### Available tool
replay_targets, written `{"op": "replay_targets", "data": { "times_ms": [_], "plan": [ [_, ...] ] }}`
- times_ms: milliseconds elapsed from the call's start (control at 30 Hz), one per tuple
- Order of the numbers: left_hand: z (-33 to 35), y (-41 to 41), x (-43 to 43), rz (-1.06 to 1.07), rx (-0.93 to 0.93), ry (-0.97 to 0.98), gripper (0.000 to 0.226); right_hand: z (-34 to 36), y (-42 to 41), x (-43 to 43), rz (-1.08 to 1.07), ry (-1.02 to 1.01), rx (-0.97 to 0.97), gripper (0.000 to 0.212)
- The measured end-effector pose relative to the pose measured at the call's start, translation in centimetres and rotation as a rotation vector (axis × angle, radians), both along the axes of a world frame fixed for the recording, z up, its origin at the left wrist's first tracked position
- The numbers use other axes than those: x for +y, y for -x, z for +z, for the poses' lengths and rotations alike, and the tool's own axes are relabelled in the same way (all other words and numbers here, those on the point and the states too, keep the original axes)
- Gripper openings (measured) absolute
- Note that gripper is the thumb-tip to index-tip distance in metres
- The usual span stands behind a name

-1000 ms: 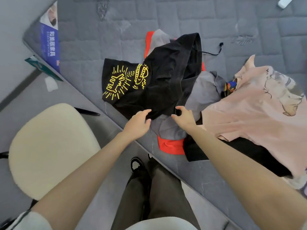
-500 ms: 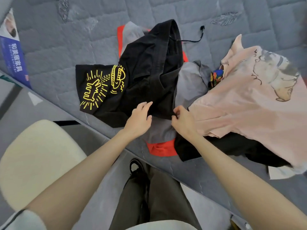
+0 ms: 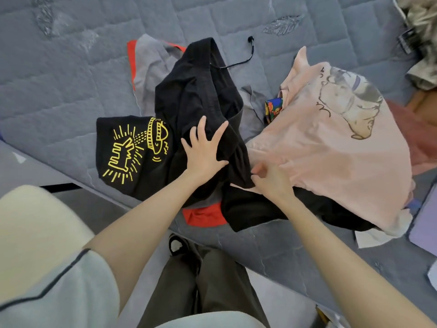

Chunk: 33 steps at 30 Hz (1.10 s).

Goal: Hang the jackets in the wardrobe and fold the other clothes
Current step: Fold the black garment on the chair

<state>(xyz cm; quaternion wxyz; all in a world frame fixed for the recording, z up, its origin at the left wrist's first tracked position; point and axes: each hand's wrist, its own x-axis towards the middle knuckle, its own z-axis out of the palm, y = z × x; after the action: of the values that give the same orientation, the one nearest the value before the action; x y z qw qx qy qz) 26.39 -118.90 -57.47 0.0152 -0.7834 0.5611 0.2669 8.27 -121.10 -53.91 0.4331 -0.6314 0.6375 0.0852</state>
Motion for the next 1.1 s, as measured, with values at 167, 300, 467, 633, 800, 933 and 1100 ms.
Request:
{"op": "replay_targets", "data": {
  "times_ms": [167,300,467,633,800,933,1100],
  "plan": [
    [0.7,-0.8,-0.1,0.010,-0.006,0.124,0.061,-0.3,-1.0,-1.7,0.012,0.138,-0.050,0.032],
    [2.8,-3.4,2.3,0.306,0.357,0.281,0.036,1.2,-3.5,-2.4,0.176,0.193,-0.191,0.053],
    [5.0,-6.5,7.5,0.363,0.443,0.354,0.034,2.2,-9.0,-2.8,0.613,0.296,-0.120,0.079],
    [6.8,-8.7,12.1,0.459,0.474,0.491,0.037,1.6,-13.9,-1.5,0.877,0.244,-0.038,0.092],
    [8.8,-11.0,16.4,0.594,0.485,0.586,0.036,2.1,-16.9,1.2,1.053,0.485,-0.074,0.050],
    [10.8,-12.2,21.1,0.682,0.572,0.604,0.034,4.3,-19.7,4.1,1.228,0.446,-0.177,0.019],
    [14.9,-14.5,26.9,1.013,0.622,0.688,0.041,9.2,-23.1,10.7,1.201,0.419,-0.332,0.019]
  ]
}}
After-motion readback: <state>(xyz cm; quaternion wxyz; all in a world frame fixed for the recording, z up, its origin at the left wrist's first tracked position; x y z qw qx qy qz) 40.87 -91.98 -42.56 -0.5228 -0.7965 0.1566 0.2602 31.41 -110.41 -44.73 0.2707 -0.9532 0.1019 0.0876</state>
